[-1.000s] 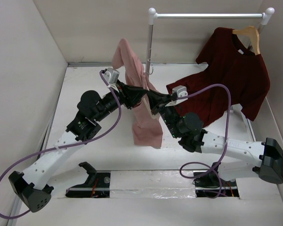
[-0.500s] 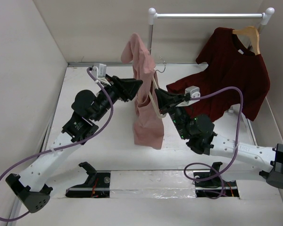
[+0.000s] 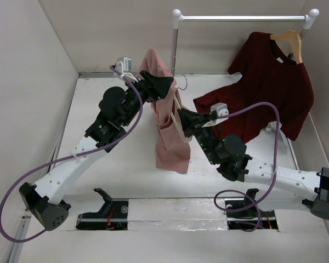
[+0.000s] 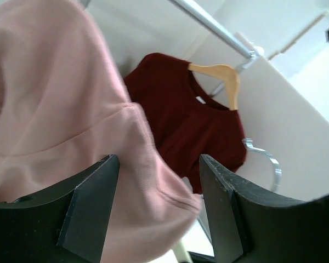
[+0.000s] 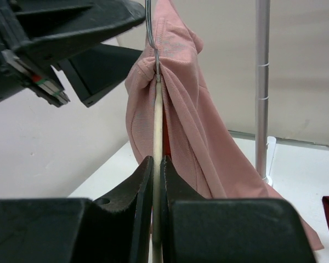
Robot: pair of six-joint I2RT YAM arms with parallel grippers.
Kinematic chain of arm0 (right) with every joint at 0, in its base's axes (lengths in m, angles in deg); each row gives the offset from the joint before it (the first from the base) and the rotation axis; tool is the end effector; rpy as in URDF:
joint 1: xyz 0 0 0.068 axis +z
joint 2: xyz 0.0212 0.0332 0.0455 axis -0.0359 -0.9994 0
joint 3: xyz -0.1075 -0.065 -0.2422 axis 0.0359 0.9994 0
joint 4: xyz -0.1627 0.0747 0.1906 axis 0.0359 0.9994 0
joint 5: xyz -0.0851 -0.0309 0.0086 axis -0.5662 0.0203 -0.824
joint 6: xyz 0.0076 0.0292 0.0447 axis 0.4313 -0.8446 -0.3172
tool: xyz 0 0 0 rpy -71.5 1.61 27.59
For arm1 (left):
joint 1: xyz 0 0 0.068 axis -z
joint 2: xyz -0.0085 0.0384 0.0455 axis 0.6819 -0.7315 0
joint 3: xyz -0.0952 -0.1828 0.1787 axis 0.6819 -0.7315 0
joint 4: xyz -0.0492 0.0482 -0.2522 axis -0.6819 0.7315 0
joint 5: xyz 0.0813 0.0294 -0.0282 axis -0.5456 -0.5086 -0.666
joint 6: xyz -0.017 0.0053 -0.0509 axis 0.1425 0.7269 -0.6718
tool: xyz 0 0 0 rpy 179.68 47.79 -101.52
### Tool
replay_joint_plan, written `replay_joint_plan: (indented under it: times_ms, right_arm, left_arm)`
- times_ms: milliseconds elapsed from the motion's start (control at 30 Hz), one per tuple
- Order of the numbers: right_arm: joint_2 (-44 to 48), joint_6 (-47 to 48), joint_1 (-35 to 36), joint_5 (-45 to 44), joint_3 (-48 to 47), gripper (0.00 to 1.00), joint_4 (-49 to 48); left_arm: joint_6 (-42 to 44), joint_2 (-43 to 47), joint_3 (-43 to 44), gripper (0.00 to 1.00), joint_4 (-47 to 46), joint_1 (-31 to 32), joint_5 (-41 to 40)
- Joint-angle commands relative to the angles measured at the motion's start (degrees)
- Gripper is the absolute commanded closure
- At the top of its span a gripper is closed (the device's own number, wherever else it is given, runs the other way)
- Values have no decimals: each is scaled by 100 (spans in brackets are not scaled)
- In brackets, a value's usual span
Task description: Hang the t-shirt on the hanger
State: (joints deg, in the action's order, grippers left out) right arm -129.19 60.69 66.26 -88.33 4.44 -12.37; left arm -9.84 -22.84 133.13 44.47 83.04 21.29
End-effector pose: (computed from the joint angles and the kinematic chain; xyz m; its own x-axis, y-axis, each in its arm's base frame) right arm 0.1240 0.2128 0.3788 0.1657 0.3882 -0.9066 -0.5519 0.7983 0.2410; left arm 0.1949 -0.1603 0.4713 -0.1513 -0.6291 -0.7624 0.6102 0.5473 -0.5728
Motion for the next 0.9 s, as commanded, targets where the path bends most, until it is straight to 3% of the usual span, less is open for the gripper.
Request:
replay_joint_plan:
  times_ms: [0, 400, 500, 533, 667, 833, 867]
  right_arm:
    - [148, -33, 39, 100, -118, 100, -475]
    - [-246, 3, 92, 241, -425, 100, -528]
    - [-353, -24, 145, 267, -478, 100, -537]
    - [-440, -50, 145, 241, -487, 100, -572]
    - [-546, -182, 145, 259, -452, 100, -554]
    - [-643, -427, 145, 302, -303, 100, -467]
    - [-626, -472, 145, 329, -259, 91, -432]
  left_arm:
    - [-149, 24, 246, 43, 32, 11, -475]
    - [-325, -530, 219, 46, -309, 11, -371]
    - [-387, -530, 44, 56, -530, 11, -230]
    - [-396, -495, -44, 69, -574, 11, -230]
    - [-369, -284, -308, 98, -742, 11, -335]
    - [-334, -73, -536, 100, -742, 11, -318]
    - [-360, -64, -572, 100, -715, -76, -231]
